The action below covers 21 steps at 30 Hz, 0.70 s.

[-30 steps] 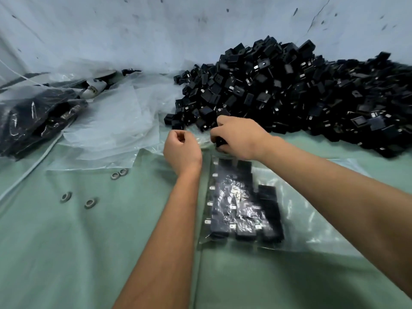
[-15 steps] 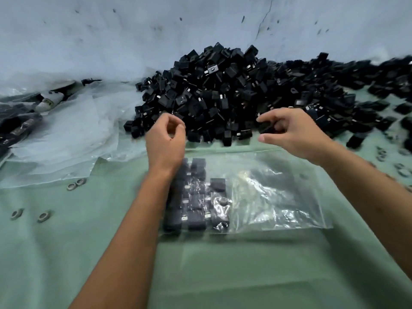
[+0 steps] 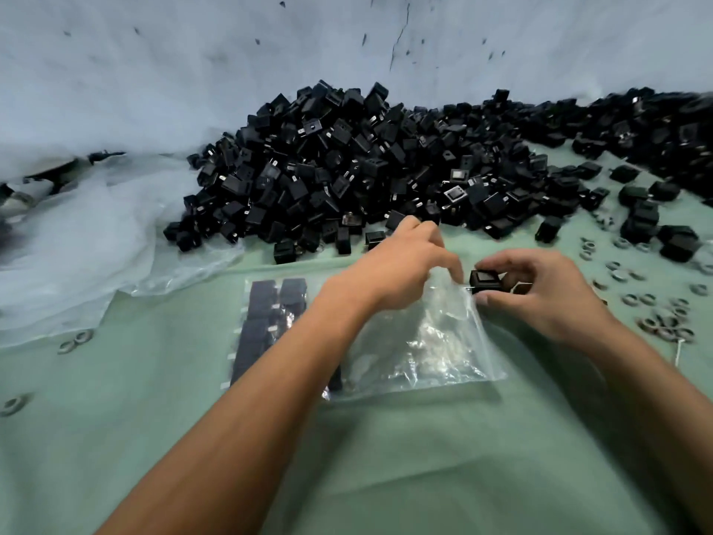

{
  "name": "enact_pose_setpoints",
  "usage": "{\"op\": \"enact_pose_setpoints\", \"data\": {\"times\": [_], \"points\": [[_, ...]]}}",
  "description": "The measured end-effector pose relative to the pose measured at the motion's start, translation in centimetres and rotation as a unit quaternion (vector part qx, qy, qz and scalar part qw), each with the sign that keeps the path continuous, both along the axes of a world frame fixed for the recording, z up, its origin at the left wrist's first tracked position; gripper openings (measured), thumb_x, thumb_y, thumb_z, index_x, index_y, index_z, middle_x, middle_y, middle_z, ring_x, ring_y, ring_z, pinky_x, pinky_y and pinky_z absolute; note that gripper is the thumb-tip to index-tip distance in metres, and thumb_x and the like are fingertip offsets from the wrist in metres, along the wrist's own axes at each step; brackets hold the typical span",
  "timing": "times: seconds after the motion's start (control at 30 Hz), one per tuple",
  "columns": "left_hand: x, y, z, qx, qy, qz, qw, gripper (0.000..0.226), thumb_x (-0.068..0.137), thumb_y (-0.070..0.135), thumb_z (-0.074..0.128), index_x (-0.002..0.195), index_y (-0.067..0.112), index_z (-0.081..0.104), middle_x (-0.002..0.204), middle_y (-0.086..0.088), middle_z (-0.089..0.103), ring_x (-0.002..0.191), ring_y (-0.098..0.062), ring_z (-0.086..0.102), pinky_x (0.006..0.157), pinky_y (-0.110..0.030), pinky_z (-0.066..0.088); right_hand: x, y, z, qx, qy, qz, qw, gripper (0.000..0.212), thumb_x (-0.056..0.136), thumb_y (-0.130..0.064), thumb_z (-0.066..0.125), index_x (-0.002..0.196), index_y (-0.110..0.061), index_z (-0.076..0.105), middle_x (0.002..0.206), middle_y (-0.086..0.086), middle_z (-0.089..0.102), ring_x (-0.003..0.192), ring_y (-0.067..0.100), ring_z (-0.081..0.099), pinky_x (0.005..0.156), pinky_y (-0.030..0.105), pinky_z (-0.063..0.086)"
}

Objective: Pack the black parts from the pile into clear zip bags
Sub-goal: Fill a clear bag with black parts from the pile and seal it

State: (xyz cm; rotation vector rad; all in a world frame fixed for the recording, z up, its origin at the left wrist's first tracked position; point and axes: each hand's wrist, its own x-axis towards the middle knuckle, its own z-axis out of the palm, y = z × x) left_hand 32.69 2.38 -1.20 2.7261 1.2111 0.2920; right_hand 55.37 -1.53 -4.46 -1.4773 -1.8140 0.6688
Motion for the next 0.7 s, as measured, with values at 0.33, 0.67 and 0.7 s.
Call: {"op": "enact_pose_setpoints", "data": {"times": [0.33,0.67,0.7], "points": [[-1.8,-0.6,2.3,0.040,-0.091,0.004,0.995,0.011,0.090,0.020,0.078,0.100,0.025,0.077,0.113,0.002,0.057,0.109,-0.020,0.045,0.098,-0.035,0.040,-4.2,1.7,-0.2,-0.060,-0.048,0.169,0.983,0.039,0.097,-0.056,0.052,0.073,-0.030,0.068,0.064,-0.009,0.065,0.056,0.006,0.053,0.052,0.022,0.044],[-2.6,-0.8,3.2,0.037,-0.119,-0.002,0.992,0.011,0.091,0.019,0.076,0.100,0.025,0.078,0.111,0.003,0.059,0.107,-0.018,0.048,0.093,-0.037,0.045,-6.0,3.1,0.7,-0.094,-0.072,0.282,0.952,0.033,0.078,-0.044,0.085,0.102,-0.026,0.070,0.100,0.002,0.074,0.095,0.025,0.072,0.083,0.048,0.058],[-2.6,-0.8,3.2,0.033,-0.126,-0.005,0.991,0.011,0.091,0.018,0.076,0.100,0.024,0.078,0.111,0.004,0.059,0.107,-0.017,0.048,0.093,-0.036,0.045,-6.6,2.9,1.1,-0.093,-0.071,0.295,0.948,0.033,0.076,-0.045,0.084,0.100,-0.025,0.072,0.100,0.002,0.074,0.096,0.026,0.072,0.085,0.049,0.057]]}}
